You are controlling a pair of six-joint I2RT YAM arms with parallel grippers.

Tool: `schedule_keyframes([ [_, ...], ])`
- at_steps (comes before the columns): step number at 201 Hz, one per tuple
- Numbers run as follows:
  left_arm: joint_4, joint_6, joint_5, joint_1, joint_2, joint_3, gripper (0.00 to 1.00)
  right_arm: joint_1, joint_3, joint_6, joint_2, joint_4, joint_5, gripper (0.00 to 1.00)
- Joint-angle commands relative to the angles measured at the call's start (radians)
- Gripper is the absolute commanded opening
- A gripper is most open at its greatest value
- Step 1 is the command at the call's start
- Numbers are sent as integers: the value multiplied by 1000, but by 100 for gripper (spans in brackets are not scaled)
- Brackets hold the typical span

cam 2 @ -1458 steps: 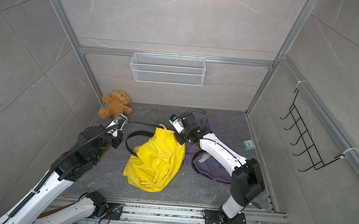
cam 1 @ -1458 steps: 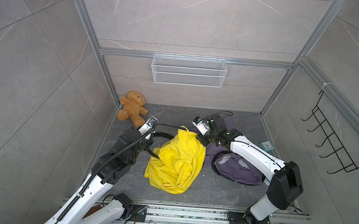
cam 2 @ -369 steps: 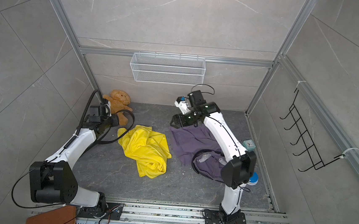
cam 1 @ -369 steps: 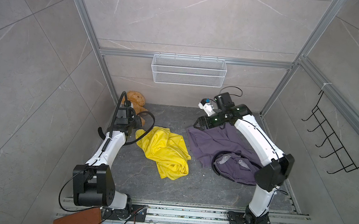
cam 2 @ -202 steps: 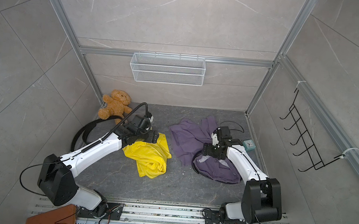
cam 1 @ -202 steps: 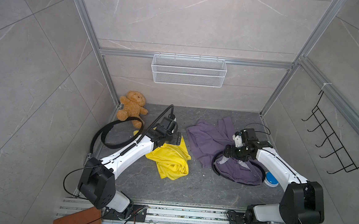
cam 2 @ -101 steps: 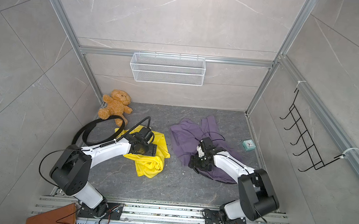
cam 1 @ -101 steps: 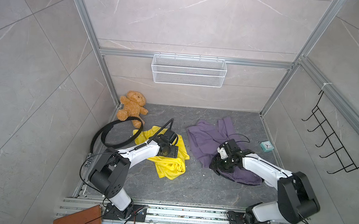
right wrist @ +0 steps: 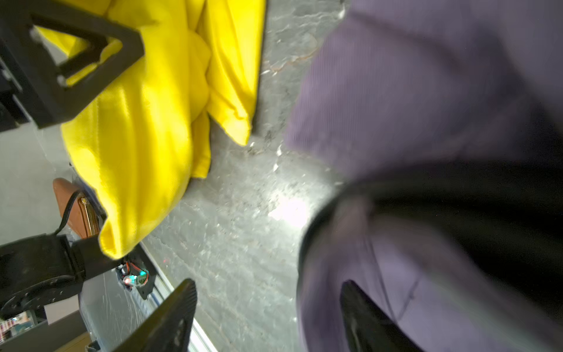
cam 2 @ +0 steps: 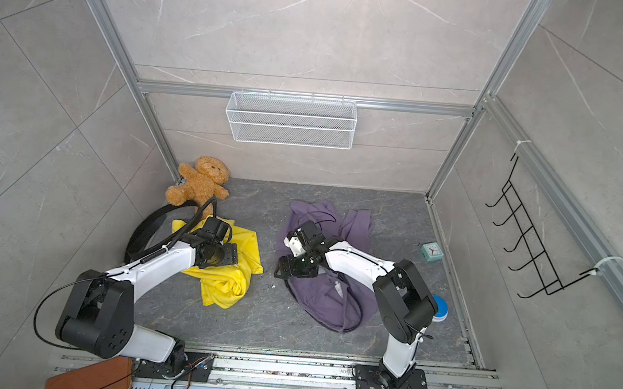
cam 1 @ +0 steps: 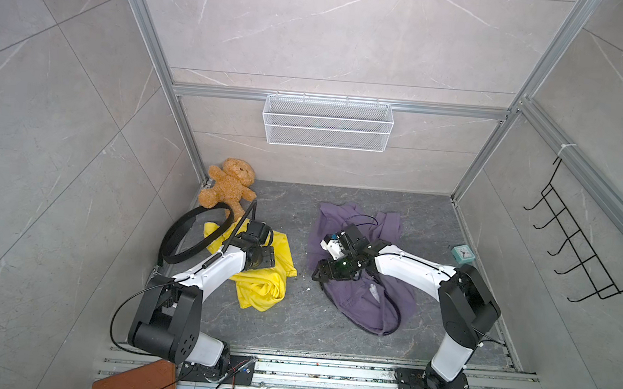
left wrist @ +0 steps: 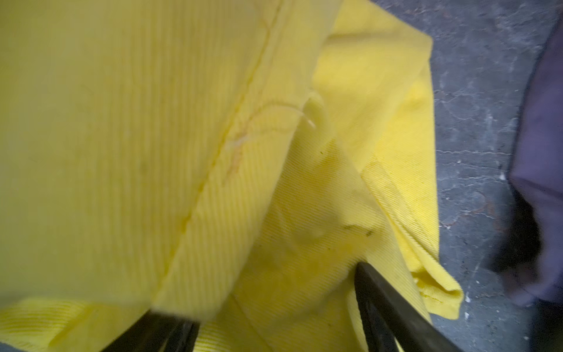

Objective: Remove the belt from the trousers
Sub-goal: Move the trousers to the center of the board, then adjust the trousers at the center of the board.

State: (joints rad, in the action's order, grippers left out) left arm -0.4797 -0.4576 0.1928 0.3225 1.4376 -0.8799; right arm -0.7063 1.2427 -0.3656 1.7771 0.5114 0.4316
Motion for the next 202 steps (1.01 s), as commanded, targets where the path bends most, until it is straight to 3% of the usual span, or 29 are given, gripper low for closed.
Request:
schedule_keyframes([
  [1,-6,27,-2,37,-19,-60,80,19,23,99,-110,231,-164,80],
  [30,2,32,-18,96,-17,-112,79,55,-22,101,-234,314,-289,83],
  [49,6,62,-15,168,-16,-162,79,142,-98,88,-334,320,-368,84],
  [67,21,76,-26,217,1,-201,80,209,-158,92,-383,326,-347,82],
  [95,52,95,-71,272,73,-276,80,209,-267,36,-394,252,-246,75],
  [124,60,160,-108,344,196,-390,80,208,-364,-1,-391,195,-320,69],
  [158,73,167,-117,368,256,-446,80,181,-429,-18,-337,72,-289,63],
  [170,76,171,-122,371,263,-455,80,163,-429,-20,-298,35,-282,49],
  [189,84,188,-140,378,267,-457,80,133,-409,0,-257,-1,-294,7],
  [202,77,205,-143,382,258,-452,81,94,-386,32,-278,-9,-352,0],
])
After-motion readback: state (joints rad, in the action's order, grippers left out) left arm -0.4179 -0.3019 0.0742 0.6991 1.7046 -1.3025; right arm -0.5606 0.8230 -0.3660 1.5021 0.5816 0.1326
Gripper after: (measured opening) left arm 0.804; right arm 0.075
